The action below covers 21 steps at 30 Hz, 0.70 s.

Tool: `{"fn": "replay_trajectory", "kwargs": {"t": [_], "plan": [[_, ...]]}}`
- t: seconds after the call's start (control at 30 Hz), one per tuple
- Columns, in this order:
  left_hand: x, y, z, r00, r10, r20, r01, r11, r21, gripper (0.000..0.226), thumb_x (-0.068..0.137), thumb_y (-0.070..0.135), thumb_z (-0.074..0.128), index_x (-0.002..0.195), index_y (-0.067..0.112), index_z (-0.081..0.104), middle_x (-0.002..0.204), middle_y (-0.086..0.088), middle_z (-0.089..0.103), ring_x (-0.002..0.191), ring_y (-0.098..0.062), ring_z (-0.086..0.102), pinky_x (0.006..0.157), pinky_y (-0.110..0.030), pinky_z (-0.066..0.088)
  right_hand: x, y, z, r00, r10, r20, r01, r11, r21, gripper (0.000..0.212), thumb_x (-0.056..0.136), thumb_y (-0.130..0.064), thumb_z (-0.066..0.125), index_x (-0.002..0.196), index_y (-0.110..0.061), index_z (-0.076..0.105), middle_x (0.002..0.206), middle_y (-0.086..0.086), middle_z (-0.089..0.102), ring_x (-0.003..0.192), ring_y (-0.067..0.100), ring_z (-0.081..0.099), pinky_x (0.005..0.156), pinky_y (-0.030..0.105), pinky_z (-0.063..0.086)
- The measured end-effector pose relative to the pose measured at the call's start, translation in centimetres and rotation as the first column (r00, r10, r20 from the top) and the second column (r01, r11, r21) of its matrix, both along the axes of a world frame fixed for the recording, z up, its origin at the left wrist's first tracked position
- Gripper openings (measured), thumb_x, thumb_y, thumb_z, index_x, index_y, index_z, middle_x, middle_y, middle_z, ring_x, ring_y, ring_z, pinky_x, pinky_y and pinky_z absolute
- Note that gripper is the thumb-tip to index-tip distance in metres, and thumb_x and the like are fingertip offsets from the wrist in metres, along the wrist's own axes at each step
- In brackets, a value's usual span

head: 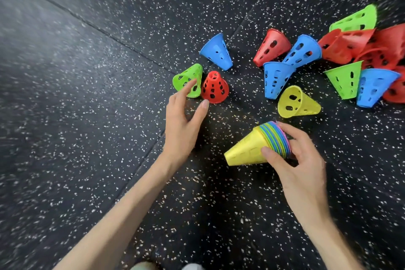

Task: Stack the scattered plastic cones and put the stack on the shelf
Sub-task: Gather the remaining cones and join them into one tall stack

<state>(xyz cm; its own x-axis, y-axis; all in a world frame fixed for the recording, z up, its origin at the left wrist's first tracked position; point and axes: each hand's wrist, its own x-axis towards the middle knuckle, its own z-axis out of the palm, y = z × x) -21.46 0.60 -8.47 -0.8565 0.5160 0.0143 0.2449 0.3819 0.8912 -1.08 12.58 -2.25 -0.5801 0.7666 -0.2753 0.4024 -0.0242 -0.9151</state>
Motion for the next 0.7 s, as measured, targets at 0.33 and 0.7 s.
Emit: {"fn": "replay_trajectory", "kwargs": {"t": [0.33, 0.7], "plan": [[-2.8, 0.6, 1.6, 0.997, 0.066, -0.037, -0.066, 0.998, -0.001, 0.049, 0.098, 0.028, 0.069, 0.144, 0.017, 0.056, 0.139, 0.008, 0.059, 0.126, -0.007, 0.056, 0.099, -0.018, 0.047, 0.8, -0.5, 1.4, 1.000, -0.011, -0.022, 0.012, 1.000, 0.015, 0.050, 0.087, -0.017, 0.077, 0.127, -0.042, 0.060, 0.115, -0.015, 0.071, 0.114, 0.003, 0.064, 0.097, 0.027, 0.049], [3.5, -5.1, 2.4, 0.981, -0.022, -0.191, 0.024, 1.000, 0.005, 0.032, 0.095, 0.012, 0.066, 0.105, 0.042, 0.062, 0.098, 0.021, 0.067, 0.101, -0.014, 0.060, 0.089, -0.039, 0.048, 1.2, -0.3, 2.5, 0.997, -0.042, -0.066, 0.046, 0.997, 0.065, 0.047, 0.087, -0.014, 0.078, 0.124, -0.039, 0.062, 0.108, -0.013, 0.073, 0.105, -0.001, 0.066, 0.086, 0.011, 0.049]]}}
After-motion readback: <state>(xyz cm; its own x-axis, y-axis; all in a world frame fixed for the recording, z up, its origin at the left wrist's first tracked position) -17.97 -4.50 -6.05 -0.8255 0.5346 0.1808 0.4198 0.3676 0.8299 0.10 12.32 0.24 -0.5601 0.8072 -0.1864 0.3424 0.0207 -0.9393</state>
